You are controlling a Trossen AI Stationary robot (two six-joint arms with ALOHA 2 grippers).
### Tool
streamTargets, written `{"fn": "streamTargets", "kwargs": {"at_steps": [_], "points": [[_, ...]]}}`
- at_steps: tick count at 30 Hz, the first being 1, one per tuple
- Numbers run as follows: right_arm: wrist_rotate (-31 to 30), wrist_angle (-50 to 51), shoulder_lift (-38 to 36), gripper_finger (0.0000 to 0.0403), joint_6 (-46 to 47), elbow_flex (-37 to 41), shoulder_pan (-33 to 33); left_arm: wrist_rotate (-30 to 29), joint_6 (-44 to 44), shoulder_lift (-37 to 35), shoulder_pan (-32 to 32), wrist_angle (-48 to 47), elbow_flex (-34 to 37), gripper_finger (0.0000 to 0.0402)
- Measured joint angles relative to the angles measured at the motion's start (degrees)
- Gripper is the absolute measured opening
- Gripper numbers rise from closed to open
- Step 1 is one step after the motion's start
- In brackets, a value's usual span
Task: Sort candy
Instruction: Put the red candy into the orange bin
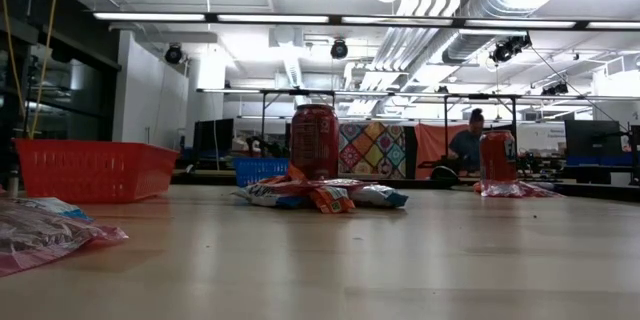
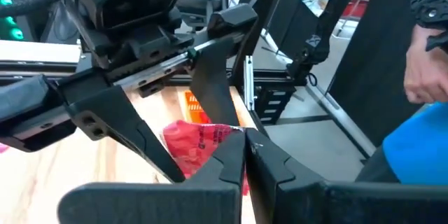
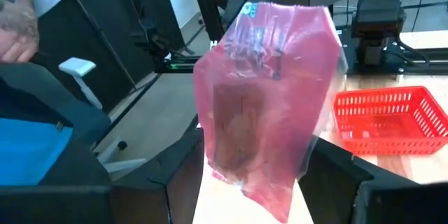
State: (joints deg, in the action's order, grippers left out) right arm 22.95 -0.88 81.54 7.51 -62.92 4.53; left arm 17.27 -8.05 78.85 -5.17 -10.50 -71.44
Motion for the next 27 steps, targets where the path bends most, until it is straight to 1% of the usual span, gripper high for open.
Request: {"fn": "streamTargets", "kwargs": {"at_steps": [4,7,10,13,14,15,18,20,23,25,27], "points": [[0.0,0.1,0.0,0.0195,0.2,0.0,0.0,-2.1,1.3,0.0,0.0,0.0,0.0,0.0],[0.0,0.2,0.0,0.0167,0.2,0.0,0.0,-2.8,2.2,0.0,0.0,0.0,0.0,0.0],[0.0,0.2,0.0,0.0112,0.1,0.0,0.0,-2.9,2.3,0.0,0.0,0.0,0.0,0.0],[0.0,0.8,0.0,0.0032,0.0,0.0,0.0,-2.9,2.3,0.0,0.0,0.0,0.0,0.0],[0.0,1.0,0.0,0.0017,0.0,0.0,0.0,-2.9,2.3,0.0,0.0,0.0,0.0,0.0],[0.0,1.1,0.0,0.0012,0.1,0.0,0.0,-3.0,2.3,0.0,0.0,0.0,0.0,0.0001],[0.1,2.3,-0.3,0.0014,0.3,0.0,-0.1,-3.2,2.3,0.0,0.0,-0.7,0.0,0.0006],[0.1,5.0,-1.3,0.0004,0.1,0.0,-0.6,-3.2,2.3,-0.6,0.3,-3.7,0.0,0.0014],[0.2,12.4,-4.6,0.0003,0.2,0.0,-1.9,-3.5,2.0,-3.5,1.6,-11.2,0.0,0.0033],[-0.1,19.9,-7.6,0.0001,0.2,0.0,-2.6,-5.9,0.9,-5.8,2.6,-18.3,-0.1,0.0049],[-1.6,28.5,-10.7,0.0001,1.4,0.0,-2.7,-9.6,0.2,-8.1,3.4,-26.0,-0.1,0.0067]]}}
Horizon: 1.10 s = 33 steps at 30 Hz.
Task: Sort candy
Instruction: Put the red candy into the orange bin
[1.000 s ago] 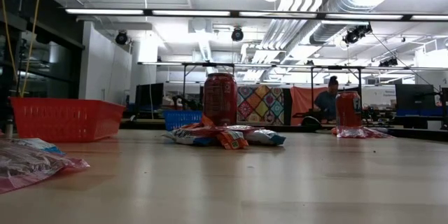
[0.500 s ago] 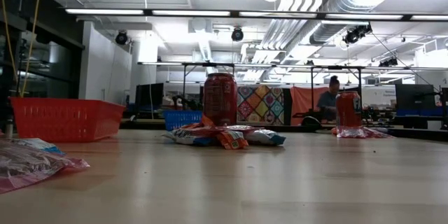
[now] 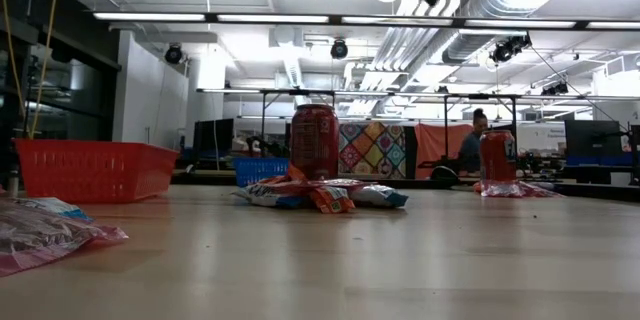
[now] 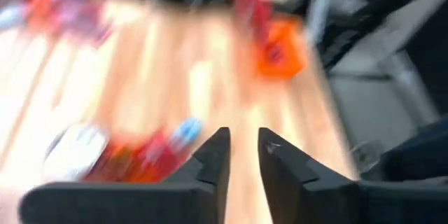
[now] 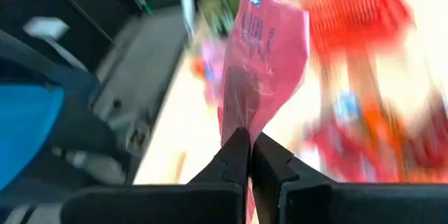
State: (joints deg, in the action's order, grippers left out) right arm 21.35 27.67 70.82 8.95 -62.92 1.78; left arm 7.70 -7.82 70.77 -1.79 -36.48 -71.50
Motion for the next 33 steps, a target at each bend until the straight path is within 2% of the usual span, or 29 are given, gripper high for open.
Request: {"fn": "streamTargets", "kwargs": {"at_steps": [4,8,11,14,18,23,27,33], "points": [[-2.7,17.8,-5.0,0.0001,6.2,0.0,4.0,-5.6,-3.6,-4.1,0.7,-7.8,2.6,0.0105],[-5.8,27.4,-6.9,0.0,17.0,0.0,14.0,-6.1,-8.1,-7.4,0.8,0.1,10.5,0.0137],[-9.4,28.2,-6.4,0.0,26.0,0.0,23.4,-5.2,-12.9,-8.8,0.3,11.6,18.1,0.0154],[-12.2,24.5,-4.9,0.0,34.4,2.4,31.5,-5.0,-17.5,-8.9,-0.7,23.4,24.8,0.0165],[-10.2,14.7,-2.1,0.0,44.9,10.0,38.6,-4.9,-21.6,-8.8,-2.0,31.6,29.1,0.017],[-4.3,10.9,1.2,0.0,49.5,15.2,39.5,-4.8,-20.7,-9.0,-2.8,32.9,29.4,0.017],[-1.1,11.2,4.2,0.0,43.9,15.8,37.9,-4.9,-19.2,-9.0,-2.8,33.9,29.4,0.017],[-0.7,11.7,8.1,0.0,36.5,15.7,35.3,-4.9,-18.5,-9.0,-2.8,33.9,29.4,0.017]]}}
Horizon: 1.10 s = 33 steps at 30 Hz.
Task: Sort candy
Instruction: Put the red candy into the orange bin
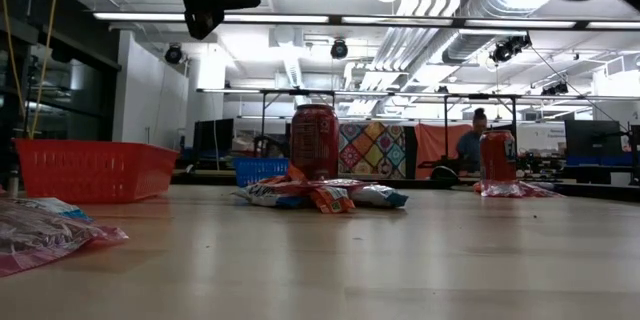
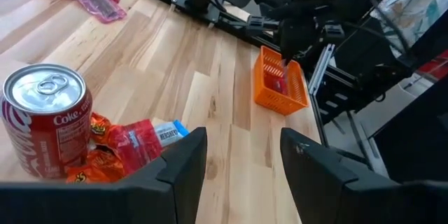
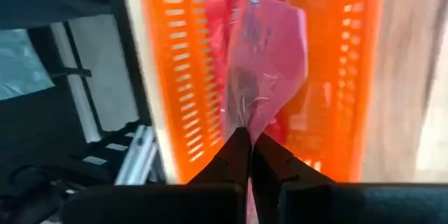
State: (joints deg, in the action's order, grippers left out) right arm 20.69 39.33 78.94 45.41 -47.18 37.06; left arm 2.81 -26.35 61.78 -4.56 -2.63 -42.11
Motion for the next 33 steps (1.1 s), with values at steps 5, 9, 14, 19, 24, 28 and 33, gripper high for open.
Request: {"fn": "streamTargets", "kwargs": {"at_steps": [5,9,14,19,24,28,33], "points": [[3.5,0.2,1.1,0.0042,-0.5,0.0,-2.5,0.0,-0.8,0.0,0.0,2.1,0.0,0.017],[4.0,2.2,0.5,0.0117,-1.9,-1.7,-3.0,0.1,-2.0,-0.5,0.0,3.8,0.0,0.017],[3.2,13.9,0.5,0.02,-9.2,-9.8,-3.3,0.5,-2.0,-2.7,0.0,3.8,0.0,0.017],[-10.2,21.7,0.5,0.0239,-17.0,-20.2,-5.6,0.6,-0.6,-5.6,0.0,4.0,0.0,0.017],[-26.5,12.1,1.4,0.0243,-23.1,-23.7,-12.0,0.6,1.4,-5.9,0.0,2.7,0.0,0.017],[-28.2,-0.9,6.2,0.0243,-33.5,-23.3,-18.9,0.6,1.4,-5.5,0.0,-0.1,0.0,0.017],[-28.2,-10.2,17.4,0.0243,-52.4,-26.9,-24.6,1.0,1.1,-5.9,0.0,0.3,0.0,0.017]]}}
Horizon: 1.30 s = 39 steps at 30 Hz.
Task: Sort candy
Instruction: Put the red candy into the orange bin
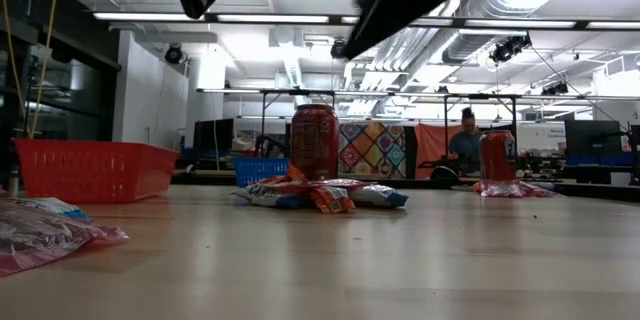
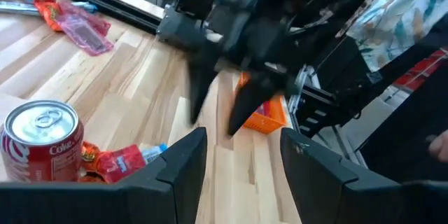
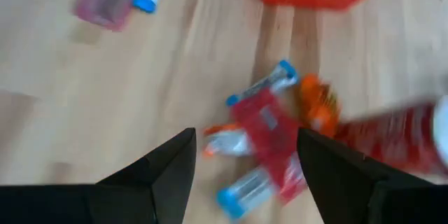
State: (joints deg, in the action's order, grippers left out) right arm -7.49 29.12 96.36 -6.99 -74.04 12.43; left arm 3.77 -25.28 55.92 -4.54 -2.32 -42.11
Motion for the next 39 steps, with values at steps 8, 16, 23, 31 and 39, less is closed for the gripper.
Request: {"fn": "streamTargets", "kwargs": {"at_steps": [8,16,23,31,39], "points": [[-1.4,6.0,18.2,0.0243,-20.2,-12.8,-4.6,0.0,-0.1,-2.5,0.0,1.1,0.0,0.017],[0.4,13.2,26.8,0.0241,-25.4,-19.8,-6.8,-3.3,0.2,-7.6,0.0,4.2,0.0,0.017],[1.4,14.2,27.4,0.0186,-25.0,-20.0,-7.3,-6.1,1.9,-10.8,0.0,4.0,0.0,0.017],[3.5,15.4,27.4,0.0052,-24.8,-20.0,-7.3,-6.6,2.9,-11.3,0.0,3.9,0.0,0.017],[3.7,17.3,24.2,0.0008,-21.5,-20.7,-7.3,-6.6,3.1,-11.6,0.0,3.8,0.0,0.017]]}}
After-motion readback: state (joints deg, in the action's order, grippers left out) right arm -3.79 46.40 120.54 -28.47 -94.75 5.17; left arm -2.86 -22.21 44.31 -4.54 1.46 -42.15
